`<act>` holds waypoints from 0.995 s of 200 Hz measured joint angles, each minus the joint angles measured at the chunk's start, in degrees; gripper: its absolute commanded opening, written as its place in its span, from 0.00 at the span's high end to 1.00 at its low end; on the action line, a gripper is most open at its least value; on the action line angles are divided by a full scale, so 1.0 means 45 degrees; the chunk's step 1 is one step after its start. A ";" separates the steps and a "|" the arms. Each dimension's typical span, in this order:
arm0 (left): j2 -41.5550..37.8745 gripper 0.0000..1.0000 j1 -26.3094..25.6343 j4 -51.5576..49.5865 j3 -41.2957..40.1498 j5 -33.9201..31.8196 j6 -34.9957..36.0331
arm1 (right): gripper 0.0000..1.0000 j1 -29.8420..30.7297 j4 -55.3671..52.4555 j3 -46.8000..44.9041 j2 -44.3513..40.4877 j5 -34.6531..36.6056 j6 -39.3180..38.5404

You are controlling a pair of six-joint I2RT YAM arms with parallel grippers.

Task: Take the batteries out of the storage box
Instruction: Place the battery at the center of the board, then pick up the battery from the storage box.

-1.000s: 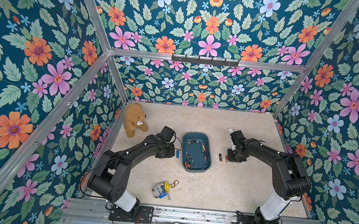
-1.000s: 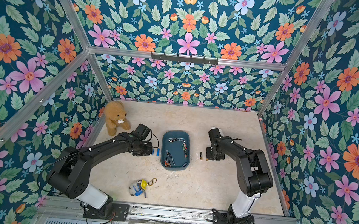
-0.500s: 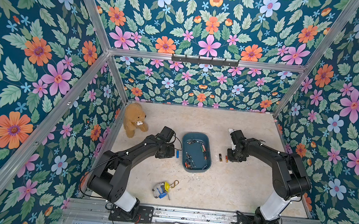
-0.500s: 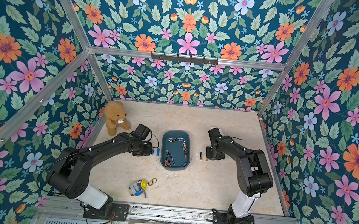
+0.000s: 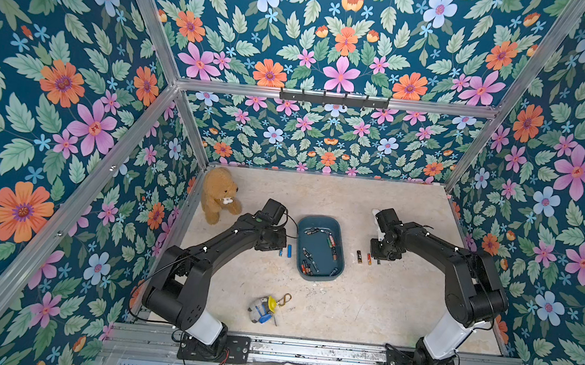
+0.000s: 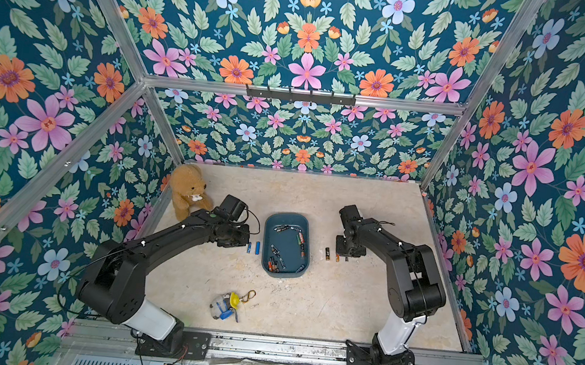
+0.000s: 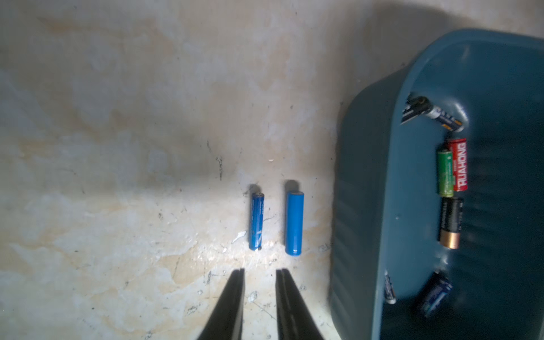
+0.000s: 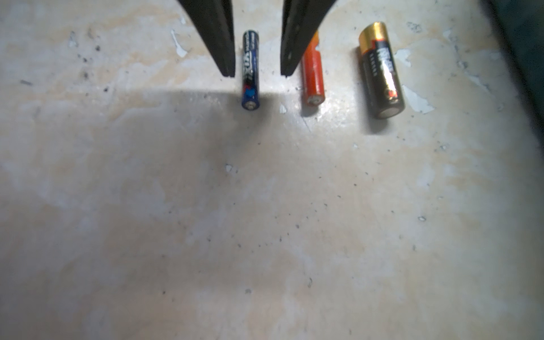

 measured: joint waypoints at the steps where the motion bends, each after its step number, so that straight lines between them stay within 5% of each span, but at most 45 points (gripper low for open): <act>1: 0.0000 0.74 0.0000 -0.0010 0.0024 -0.0005 0.0000 | 0.67 0.0000 -0.0005 0.0010 -0.0005 0.0000 0.0000; 84: 0.0520 0.59 -0.1185 -0.1438 0.3138 -0.1413 0.0000 | 0.67 0.0000 -0.0408 0.0845 -0.0811 -0.0151 0.0369; 199: 0.4095 0.57 -0.3954 -0.1685 0.5503 -0.1846 -0.0544 | 0.66 0.0267 -0.0695 0.1642 -0.1438 -0.0622 0.0661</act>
